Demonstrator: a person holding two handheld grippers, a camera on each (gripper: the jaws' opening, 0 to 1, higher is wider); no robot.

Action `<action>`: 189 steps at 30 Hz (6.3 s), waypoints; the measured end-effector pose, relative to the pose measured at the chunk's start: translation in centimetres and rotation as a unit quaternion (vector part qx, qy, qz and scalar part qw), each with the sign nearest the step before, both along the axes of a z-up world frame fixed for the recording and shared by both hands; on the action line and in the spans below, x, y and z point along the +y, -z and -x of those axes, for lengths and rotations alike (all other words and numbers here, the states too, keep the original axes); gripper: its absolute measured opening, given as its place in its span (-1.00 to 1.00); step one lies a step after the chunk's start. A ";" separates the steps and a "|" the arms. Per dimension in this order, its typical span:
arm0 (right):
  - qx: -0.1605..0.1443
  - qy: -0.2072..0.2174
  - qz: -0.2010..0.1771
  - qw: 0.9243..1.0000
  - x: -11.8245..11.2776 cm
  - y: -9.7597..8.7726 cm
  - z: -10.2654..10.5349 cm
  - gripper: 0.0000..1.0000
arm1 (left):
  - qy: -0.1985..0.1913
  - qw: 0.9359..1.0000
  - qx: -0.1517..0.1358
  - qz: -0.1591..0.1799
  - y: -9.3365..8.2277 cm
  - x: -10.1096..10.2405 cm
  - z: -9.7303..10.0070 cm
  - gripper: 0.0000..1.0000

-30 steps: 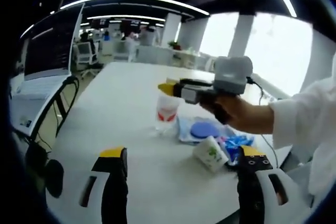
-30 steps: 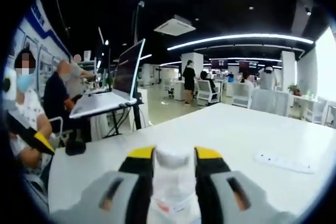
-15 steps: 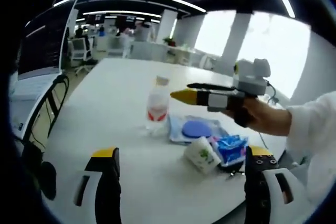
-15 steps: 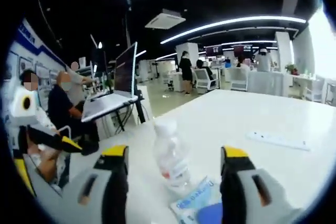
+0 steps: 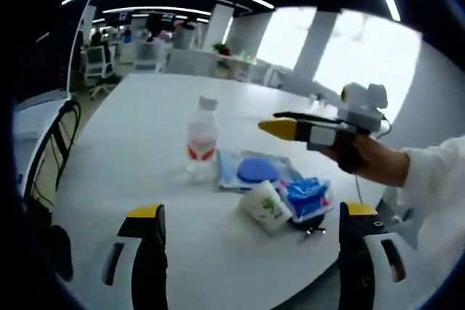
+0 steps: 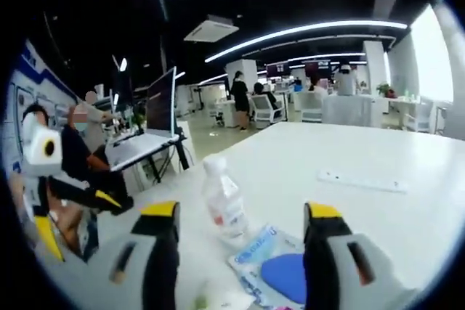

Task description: Arrange the tabletop items into an orderly group along one side of the table until the central work area is clear of visible clutter.

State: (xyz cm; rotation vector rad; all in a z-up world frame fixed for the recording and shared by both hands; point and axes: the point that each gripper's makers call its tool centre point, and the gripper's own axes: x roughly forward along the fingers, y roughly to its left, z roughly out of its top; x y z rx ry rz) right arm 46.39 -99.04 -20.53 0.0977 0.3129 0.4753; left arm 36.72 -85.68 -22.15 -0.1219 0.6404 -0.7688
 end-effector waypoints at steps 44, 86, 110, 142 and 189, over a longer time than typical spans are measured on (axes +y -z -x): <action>0.055 -0.012 0.011 0.998 -10.0 1.0 11.1 0.36 | 0.027 0.998 -0.013 -0.049 1.5 -4.4 0.5 0.93; 0.142 0.043 0.015 0.989 -15.4 6.9 14.9 0.13 | 0.100 0.991 -0.020 -0.088 3.4 -14.8 2.3 0.55; 0.191 0.047 0.033 0.980 -14.3 10.1 15.3 -0.33 | 0.151 0.981 0.021 -0.119 7.3 -17.8 0.9 -0.23; 0.225 0.097 0.018 0.969 -18.0 12.3 15.2 -1.00 | 0.103 0.990 0.044 -0.090 7.4 -20.4 1.0 -1.00; 0.146 0.185 -0.041 0.971 -33.3 5.4 10.9 -1.00 | 0.131 0.984 -0.004 -0.123 4.0 -35.4 -1.4 -1.00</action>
